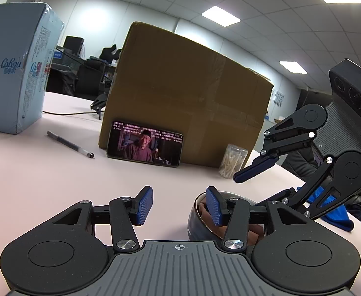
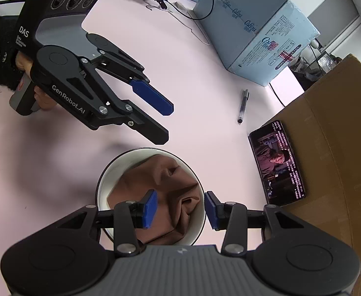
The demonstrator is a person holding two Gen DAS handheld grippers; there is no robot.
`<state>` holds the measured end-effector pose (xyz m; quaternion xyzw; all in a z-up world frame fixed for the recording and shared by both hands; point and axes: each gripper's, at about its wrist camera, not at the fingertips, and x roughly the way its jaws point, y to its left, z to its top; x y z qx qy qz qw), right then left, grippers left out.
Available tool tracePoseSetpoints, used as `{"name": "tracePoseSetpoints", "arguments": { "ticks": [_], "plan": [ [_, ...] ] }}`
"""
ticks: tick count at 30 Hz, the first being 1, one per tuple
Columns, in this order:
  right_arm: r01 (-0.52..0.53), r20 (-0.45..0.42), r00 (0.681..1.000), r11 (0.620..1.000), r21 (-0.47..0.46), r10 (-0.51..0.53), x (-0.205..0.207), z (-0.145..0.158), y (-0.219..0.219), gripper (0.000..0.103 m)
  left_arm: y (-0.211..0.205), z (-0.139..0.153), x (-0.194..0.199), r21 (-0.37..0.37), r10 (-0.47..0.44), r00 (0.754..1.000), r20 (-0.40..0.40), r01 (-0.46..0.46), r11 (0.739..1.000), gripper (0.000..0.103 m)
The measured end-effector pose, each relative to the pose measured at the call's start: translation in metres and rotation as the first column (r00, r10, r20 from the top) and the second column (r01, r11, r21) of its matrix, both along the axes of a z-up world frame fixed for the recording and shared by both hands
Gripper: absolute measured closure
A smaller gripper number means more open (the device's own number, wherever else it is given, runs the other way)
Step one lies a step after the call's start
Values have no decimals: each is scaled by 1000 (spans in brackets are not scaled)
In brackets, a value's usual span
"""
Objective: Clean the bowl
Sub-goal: 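Wipe the bowl interior with the cloth held in the right tool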
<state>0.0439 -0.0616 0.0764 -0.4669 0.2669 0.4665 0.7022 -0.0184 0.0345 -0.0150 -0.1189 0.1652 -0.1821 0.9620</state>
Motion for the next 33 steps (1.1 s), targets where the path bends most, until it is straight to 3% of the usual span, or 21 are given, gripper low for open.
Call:
{"name": "tracePoseSetpoints", "arguments": {
  "ticks": [8,13,15,21,25,27,29,33],
  "plan": [
    [-17,-85,996,999,-31,14,16,-22,20,61,0,0,0,-2,-2,1000,1,2,1000,56],
    [-27,-123,992,998,-58,20,26,-35,27,74,0,1,0,-3,-3,1000,-1,3,1000,56],
    [-26,-145,989,997,-67,16,31,-37,30,85,0,1,0,-2,-5,1000,1,5,1000,56],
    [-40,-188,982,995,-96,22,34,-38,34,89,1,0,1,-6,-7,1000,-3,7,1000,56],
    [-43,-167,986,991,-125,21,28,-32,30,82,1,1,1,-7,-7,1000,-2,7,1000,56],
    [-38,-142,990,993,-116,21,25,-25,27,67,1,1,1,-6,-6,1000,1,6,1000,56],
    [-36,-119,993,994,-100,24,21,-17,25,58,1,1,1,-4,-6,1000,4,6,1000,56],
    [-40,-150,988,994,-97,25,20,-18,27,56,2,0,1,-6,-6,1000,2,6,1000,56]
  ]
}}
